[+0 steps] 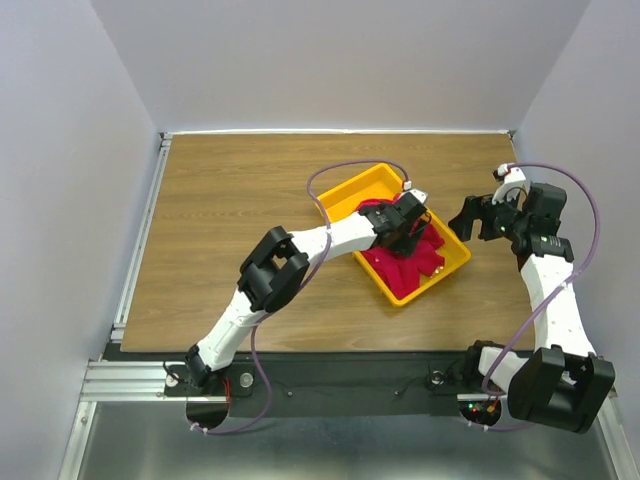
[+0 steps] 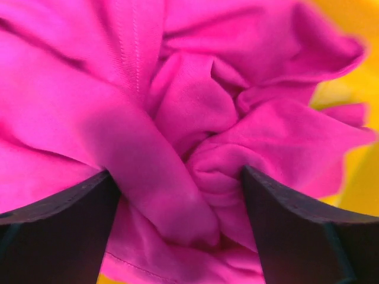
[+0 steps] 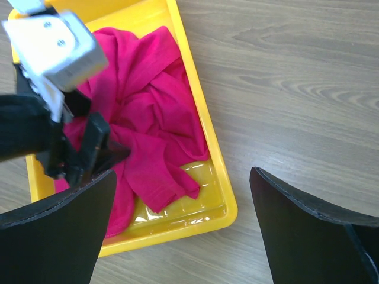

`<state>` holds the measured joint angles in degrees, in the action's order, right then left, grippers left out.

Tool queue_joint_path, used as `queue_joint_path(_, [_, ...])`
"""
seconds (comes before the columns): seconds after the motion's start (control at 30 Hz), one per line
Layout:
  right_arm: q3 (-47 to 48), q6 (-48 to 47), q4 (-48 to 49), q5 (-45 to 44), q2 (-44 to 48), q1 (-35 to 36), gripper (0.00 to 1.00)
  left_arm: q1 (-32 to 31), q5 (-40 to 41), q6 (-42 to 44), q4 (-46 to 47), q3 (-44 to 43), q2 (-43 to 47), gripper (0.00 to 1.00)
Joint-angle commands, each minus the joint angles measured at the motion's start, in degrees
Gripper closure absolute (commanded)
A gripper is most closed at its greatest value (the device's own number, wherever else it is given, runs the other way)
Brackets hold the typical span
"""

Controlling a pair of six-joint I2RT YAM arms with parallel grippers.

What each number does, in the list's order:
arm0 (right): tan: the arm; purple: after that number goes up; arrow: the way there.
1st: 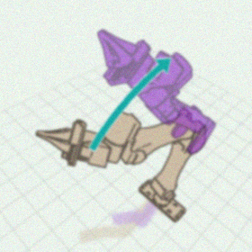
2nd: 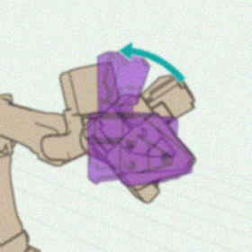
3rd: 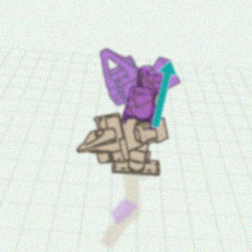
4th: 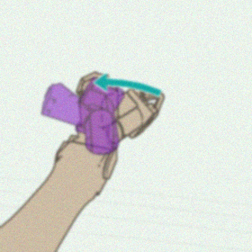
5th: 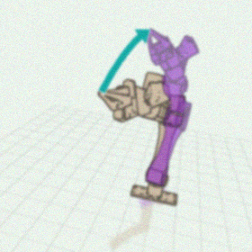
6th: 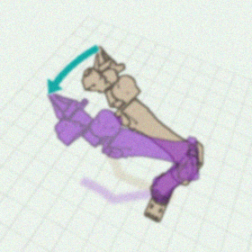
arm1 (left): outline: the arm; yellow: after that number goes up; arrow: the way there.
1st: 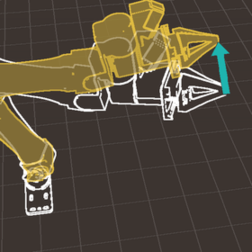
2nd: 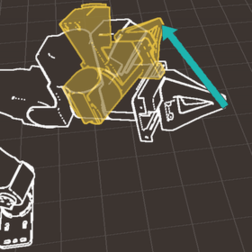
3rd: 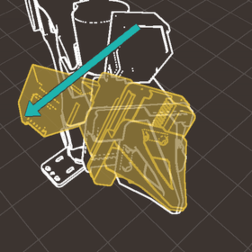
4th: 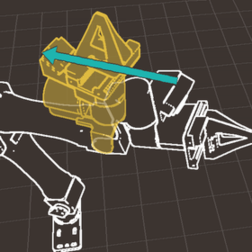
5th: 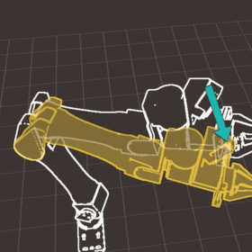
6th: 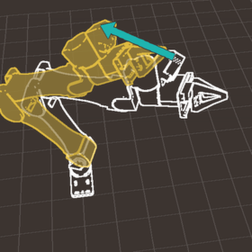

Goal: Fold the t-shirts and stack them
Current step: Grab the tshirt from the pile

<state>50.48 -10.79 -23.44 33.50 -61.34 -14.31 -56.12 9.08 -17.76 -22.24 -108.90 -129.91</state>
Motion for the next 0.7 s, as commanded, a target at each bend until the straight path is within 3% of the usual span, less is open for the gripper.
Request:
queue_joint_path(0.0, [-0.82, 0.5, 2.96, 1.75, 1.75, -0.99, 0.0, -0.57, 3.04, 0.8, -5.8, -3.86, -1.75, 0.22])
queue_joint_path(0.07, [-1.08, 0.59, 3.14, 1.92, 2.28, -1.16, 0.0, -0.75, 3.75, 1.23, -4.66, -4.12, -1.93, 0.47])
queue_joint_path(0.1, [-1.26, 0.68, 3.14, 2.01, 2.54, -1.16, 0.0, -0.92, 4.27, 1.67, -3.96, -4.21, -1.41, 0.77])
queue_joint_path(0.17, [-1.44, 0.68, 3.31, 2.01, 2.89, -1.25, 0.0, -1.1, 4.98, 3.42, -2.9, -4.91, -0.27, 1.0])
queue_joint_path(0.27, [-1.52, 0.68, 3.4, 1.84, 3.77, -1.51, 0.0, -2.06, 6.99, 7.46, 3.66, -3.35, 6.49, 1.0])
queue_joint_path(0.4, [-1.87, 0.68, 3.58, 1.13, 4.91, -1.78, 0.0, -2.15, 8.92, 9.67, 10.18, 0.96, 22.36, 1.0])
queue_joint_path(0.67, [-4.07, 0.42, 4.46, -0.01, 6.41, -2.04, 0.0, -2.15, 12.19, 12.31, 15.12, 13.52, 46.39, 1.0])
